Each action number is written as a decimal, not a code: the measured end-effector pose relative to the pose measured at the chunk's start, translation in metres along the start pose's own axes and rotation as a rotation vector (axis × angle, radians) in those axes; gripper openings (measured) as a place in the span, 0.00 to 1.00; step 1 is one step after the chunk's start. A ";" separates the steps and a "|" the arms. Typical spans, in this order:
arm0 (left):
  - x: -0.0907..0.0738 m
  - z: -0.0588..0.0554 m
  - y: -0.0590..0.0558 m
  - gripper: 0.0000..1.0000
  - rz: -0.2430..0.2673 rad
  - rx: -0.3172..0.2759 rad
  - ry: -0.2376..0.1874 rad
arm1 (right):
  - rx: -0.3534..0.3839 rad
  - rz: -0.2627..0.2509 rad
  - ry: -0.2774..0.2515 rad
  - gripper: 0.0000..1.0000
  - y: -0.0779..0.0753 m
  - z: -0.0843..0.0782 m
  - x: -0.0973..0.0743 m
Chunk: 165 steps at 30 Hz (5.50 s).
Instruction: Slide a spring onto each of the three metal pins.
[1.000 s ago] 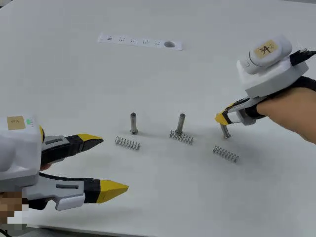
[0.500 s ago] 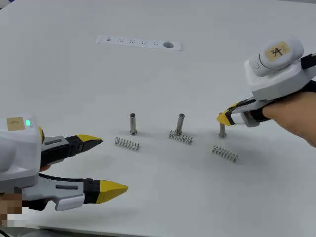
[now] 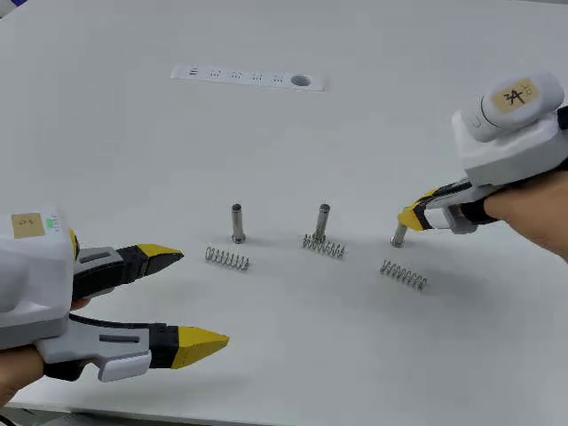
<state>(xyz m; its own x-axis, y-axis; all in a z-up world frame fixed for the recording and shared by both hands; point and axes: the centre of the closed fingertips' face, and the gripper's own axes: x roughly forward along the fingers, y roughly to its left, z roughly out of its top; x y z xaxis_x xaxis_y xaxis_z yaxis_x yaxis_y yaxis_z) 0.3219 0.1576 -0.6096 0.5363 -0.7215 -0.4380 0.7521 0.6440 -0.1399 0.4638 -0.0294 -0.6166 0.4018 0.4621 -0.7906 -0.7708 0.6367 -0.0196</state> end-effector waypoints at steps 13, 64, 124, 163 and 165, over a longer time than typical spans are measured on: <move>-0.001 -0.001 0.000 0.72 0.002 -0.005 -0.001 | -0.007 0.006 -0.005 0.09 0.003 -0.001 -0.001; 0.000 -0.004 -0.004 0.72 -0.010 0.026 0.027 | -0.183 0.152 0.105 0.16 0.039 -0.064 -0.006; 0.052 0.028 -0.044 0.58 -0.297 0.205 0.104 | -0.434 0.311 0.171 0.11 0.087 -0.044 -0.016; 0.084 0.040 -0.059 0.20 -0.377 0.341 0.100 | -0.577 0.388 0.126 0.11 0.140 -0.013 -0.023; 0.085 0.040 -0.060 0.18 -0.380 0.349 0.102 | -0.580 0.390 0.125 0.11 0.141 -0.013 -0.023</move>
<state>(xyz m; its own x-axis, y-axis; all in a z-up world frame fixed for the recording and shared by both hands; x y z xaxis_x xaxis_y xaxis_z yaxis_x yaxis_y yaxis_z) 0.3371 0.0476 -0.6030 0.1739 -0.8480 -0.5007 0.9785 0.2061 -0.0092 0.3392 0.0415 -0.6089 0.0096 0.4932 -0.8699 -0.9998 -0.0081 -0.0156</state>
